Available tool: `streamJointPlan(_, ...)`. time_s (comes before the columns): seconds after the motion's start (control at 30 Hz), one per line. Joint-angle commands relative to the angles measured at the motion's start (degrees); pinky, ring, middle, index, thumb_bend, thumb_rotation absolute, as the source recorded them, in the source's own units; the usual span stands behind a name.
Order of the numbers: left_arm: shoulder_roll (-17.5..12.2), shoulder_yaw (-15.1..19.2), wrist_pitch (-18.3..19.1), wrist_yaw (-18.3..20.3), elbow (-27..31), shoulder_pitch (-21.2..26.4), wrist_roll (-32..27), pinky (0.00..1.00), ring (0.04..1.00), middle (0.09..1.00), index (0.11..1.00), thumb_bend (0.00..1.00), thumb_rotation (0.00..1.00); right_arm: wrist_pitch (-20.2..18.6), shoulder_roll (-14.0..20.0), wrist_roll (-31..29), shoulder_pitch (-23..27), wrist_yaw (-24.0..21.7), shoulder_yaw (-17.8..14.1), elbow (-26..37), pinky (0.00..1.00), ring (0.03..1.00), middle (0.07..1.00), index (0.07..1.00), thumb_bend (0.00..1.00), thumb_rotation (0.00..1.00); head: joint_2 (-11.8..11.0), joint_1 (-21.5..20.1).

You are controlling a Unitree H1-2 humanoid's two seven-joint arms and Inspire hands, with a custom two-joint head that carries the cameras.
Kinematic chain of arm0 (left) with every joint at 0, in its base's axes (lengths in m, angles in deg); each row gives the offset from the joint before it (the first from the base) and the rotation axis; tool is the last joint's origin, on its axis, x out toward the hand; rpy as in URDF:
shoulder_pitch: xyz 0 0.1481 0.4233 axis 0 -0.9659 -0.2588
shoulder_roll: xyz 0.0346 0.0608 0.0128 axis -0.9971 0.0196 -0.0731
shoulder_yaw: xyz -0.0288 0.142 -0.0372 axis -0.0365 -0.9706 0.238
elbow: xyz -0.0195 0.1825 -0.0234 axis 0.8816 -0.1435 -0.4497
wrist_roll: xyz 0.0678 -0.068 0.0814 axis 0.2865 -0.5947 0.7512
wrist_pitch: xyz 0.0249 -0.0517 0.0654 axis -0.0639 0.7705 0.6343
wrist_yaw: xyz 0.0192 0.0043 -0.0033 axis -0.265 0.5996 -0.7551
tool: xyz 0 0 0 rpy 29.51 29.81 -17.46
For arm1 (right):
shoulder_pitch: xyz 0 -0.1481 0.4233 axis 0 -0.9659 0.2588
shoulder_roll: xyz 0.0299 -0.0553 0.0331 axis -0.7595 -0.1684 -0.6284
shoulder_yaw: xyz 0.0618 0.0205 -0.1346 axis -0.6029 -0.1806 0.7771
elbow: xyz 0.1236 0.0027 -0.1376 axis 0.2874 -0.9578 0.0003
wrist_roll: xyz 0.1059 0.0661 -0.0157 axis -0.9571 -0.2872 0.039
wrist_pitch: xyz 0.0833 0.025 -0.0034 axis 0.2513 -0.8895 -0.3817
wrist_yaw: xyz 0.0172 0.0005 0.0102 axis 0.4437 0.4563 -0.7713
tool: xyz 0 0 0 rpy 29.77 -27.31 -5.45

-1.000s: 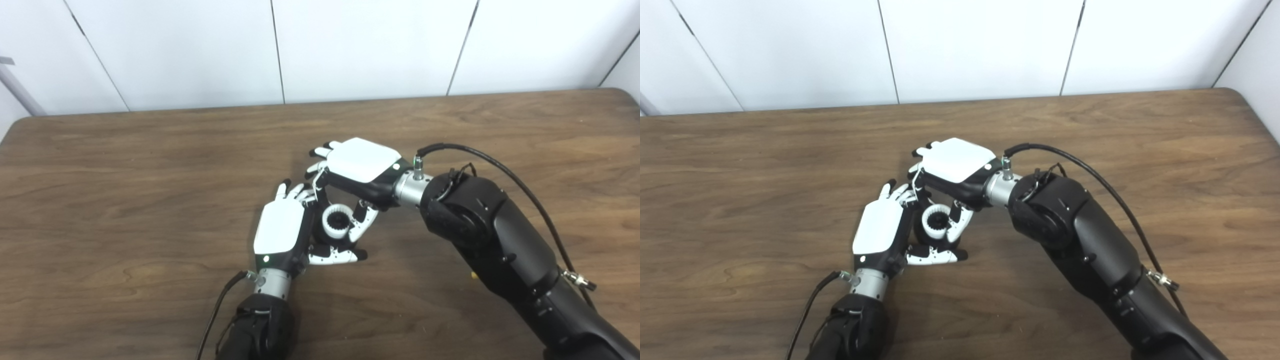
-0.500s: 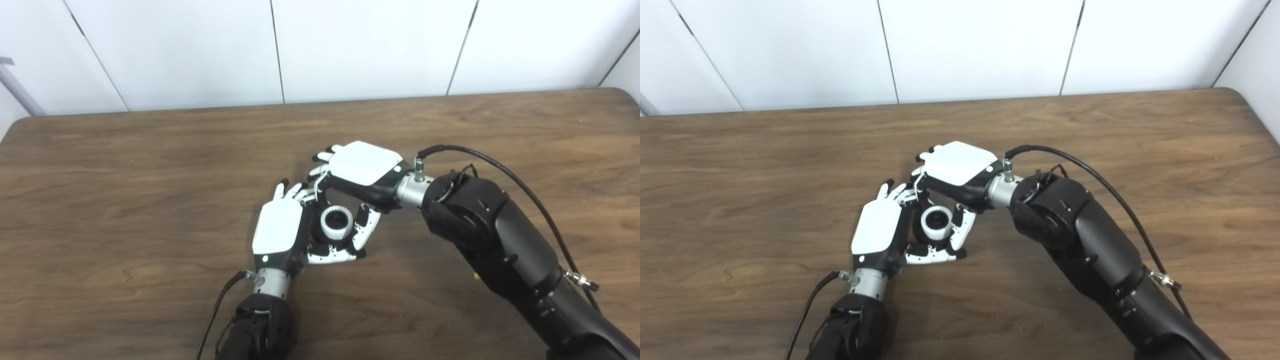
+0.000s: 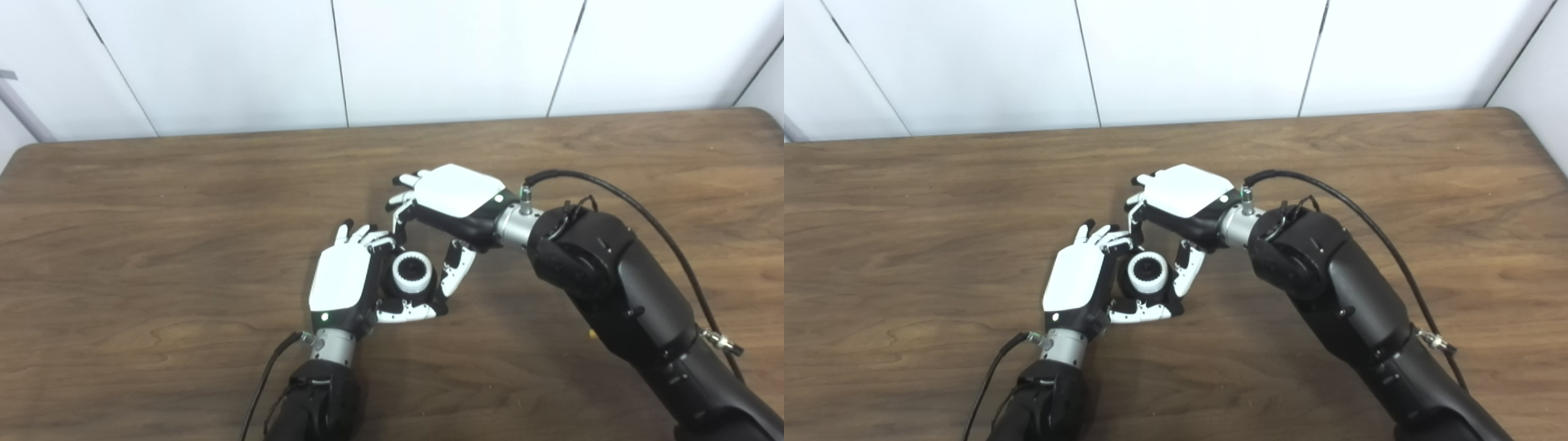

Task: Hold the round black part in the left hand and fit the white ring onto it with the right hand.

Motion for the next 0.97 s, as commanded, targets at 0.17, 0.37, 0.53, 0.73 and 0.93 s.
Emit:
streamJointPlan(0.17,2.2,-1.4,0.5,-0.5,-2.7,-1.0,0.4,1.00,0.886,0.778,0.483,0.52,0.05,-1.2,0.0,-1.5,3.2,0.1,-2.0,3.1,0.99,0.997,0.886,0.647,1.00,0.26,-0.2,0.2)
streamJointPlan(0.37,2.1,-1.3,0.4,-0.8,-3.2,-0.7,0.4,1.00,0.885,0.772,0.483,0.52,0.05,-1.3,0.8,-2.1,3.5,0.4,-2.7,3.4,0.98,0.996,0.867,0.645,1.00,0.27,-0.4,0.4)
streamJointPlan(0.53,1.7,-0.7,-0.1,-1.0,-3.4,-0.6,-0.5,1.00,0.883,0.762,0.482,0.52,0.05,-1.3,1.7,-2.6,3.3,1.2,-4.1,3.4,0.97,0.993,0.842,0.634,1.00,0.26,-0.9,0.6)
streamJointPlan(0.73,0.6,-0.1,0.6,2.4,-2.1,-0.4,-1.9,1.00,0.902,0.776,0.491,0.52,0.06,-1.3,3.2,-2.6,3.0,1.3,-5.5,4.3,0.97,0.985,0.846,0.634,1.00,0.29,-1.3,0.7)
streamJointPlan(0.93,-0.6,-0.3,1.2,3.8,-1.4,0.1,-0.9,1.00,0.911,0.831,0.650,0.91,0.16,-2.5,3.3,-2.4,1.9,0.8,-6.6,5.1,0.97,0.996,0.855,0.647,1.00,0.28,-1.6,0.6)
